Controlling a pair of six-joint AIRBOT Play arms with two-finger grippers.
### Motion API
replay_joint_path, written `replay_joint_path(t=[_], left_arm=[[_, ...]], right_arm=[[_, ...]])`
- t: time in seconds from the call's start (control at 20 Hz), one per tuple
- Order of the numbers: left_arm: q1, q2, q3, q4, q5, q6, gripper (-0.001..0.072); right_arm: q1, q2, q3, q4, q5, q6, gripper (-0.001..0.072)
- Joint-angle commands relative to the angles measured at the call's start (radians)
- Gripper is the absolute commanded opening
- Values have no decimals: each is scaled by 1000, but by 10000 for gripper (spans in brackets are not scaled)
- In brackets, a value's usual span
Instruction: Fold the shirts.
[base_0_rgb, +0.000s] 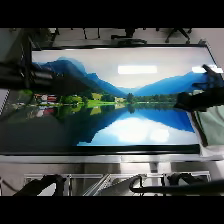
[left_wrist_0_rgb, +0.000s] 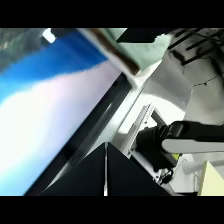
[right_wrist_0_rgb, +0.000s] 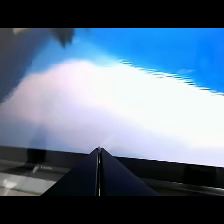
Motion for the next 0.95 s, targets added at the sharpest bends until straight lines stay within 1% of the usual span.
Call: replay_joint_path(t=[0.0, 0.1, 0.25, 0.35, 0.5, 0.65, 0.9], left_arm=[[-66, 193, -406, 121, 158, -11, 8], [-104, 256, -591, 119, 261, -7, 8], [-138, 309, -724, 116, 339, -8, 8], [-156, 334, -762, 117, 367, -8, 9], [-160, 364, -803, 116, 367, -8, 9], [-159, 399, -839, 118, 376, -8, 9], [-159, 438, -844, 117, 429, -8, 9]], right_arm=[[265, 56, -216, 23, -205, -2, 25], [351, 61, -301, 23, -266, -2, 25], [383, 50, -327, 23, -275, -2, 25], [383, 51, -327, 27, -271, -2, 25], [383, 50, -327, 26, -202, 5, 26], [383, 50, -327, 27, -200, 6, 26], [383, 50, -327, 27, -200, 6, 26]])
